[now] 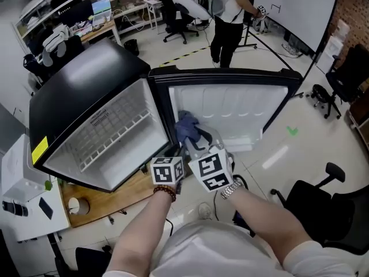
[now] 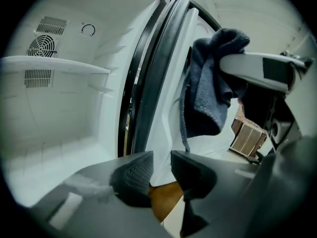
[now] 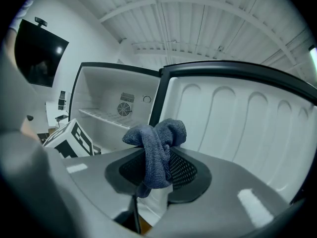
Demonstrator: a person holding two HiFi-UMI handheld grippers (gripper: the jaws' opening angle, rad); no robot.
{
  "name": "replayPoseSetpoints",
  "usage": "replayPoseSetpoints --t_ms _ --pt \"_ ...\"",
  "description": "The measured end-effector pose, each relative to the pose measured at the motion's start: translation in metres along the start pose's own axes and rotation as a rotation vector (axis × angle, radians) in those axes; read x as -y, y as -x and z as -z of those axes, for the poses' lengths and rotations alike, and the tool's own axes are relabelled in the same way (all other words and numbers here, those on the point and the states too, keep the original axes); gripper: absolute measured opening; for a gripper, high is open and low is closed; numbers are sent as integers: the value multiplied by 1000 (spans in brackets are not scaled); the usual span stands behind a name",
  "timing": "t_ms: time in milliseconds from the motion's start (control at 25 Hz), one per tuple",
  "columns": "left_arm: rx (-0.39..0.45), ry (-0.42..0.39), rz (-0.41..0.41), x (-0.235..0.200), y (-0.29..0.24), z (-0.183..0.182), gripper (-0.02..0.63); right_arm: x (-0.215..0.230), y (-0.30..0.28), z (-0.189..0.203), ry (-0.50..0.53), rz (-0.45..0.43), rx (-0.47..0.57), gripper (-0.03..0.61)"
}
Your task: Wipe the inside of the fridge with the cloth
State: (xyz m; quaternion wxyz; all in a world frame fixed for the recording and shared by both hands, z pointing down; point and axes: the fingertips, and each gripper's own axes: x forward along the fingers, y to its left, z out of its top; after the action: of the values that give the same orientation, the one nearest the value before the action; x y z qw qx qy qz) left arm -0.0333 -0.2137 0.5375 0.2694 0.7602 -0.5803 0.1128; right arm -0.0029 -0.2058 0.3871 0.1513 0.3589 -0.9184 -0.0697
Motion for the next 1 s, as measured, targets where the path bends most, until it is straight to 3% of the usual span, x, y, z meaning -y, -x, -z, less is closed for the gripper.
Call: replayPoseSetpoints --t_ms 520,1000 --pt "5 15 4 0 -5 1 104 -9 -34 11 10 -19 -26 112" --pt "29 29 -20 -2 -4 -1 100 31 -17 33 -21 69 -62 112"
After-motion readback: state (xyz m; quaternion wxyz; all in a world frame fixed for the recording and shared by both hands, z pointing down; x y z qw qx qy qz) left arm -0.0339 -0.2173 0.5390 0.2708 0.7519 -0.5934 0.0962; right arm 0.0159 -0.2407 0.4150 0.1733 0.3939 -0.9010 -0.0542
